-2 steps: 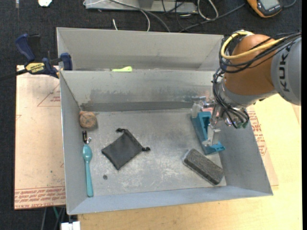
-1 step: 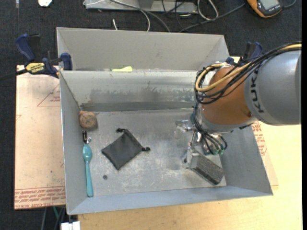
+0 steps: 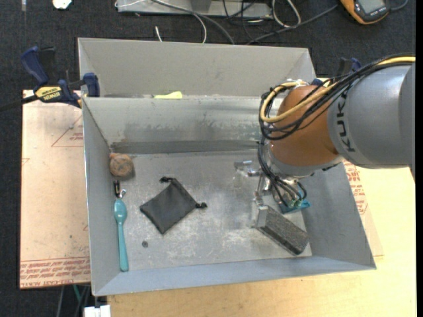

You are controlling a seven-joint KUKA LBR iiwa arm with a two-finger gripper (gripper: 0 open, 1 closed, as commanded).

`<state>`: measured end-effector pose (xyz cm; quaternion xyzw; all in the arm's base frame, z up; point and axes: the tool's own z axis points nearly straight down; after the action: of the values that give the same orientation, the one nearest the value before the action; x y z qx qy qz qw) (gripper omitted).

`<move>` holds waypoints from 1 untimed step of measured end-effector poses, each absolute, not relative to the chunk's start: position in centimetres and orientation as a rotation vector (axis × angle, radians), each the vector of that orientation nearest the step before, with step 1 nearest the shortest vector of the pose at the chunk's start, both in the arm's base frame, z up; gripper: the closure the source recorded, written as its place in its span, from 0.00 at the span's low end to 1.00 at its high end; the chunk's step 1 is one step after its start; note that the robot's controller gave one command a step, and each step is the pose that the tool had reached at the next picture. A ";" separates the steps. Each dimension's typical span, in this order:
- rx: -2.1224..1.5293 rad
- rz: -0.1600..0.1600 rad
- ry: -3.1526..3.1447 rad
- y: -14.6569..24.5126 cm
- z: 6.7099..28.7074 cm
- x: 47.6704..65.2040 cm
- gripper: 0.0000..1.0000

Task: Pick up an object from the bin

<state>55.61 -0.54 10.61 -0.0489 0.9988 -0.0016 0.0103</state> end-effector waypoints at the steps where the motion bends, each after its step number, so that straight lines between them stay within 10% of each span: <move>1: -0.184 0.000 3.115 4.5 12.8 55.6 0.00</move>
Offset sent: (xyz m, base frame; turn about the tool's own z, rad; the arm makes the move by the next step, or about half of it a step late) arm 0.0321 0.0633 0.0116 -0.0562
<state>55.62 4.46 12.84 -0.0591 0.9982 0.0001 0.0107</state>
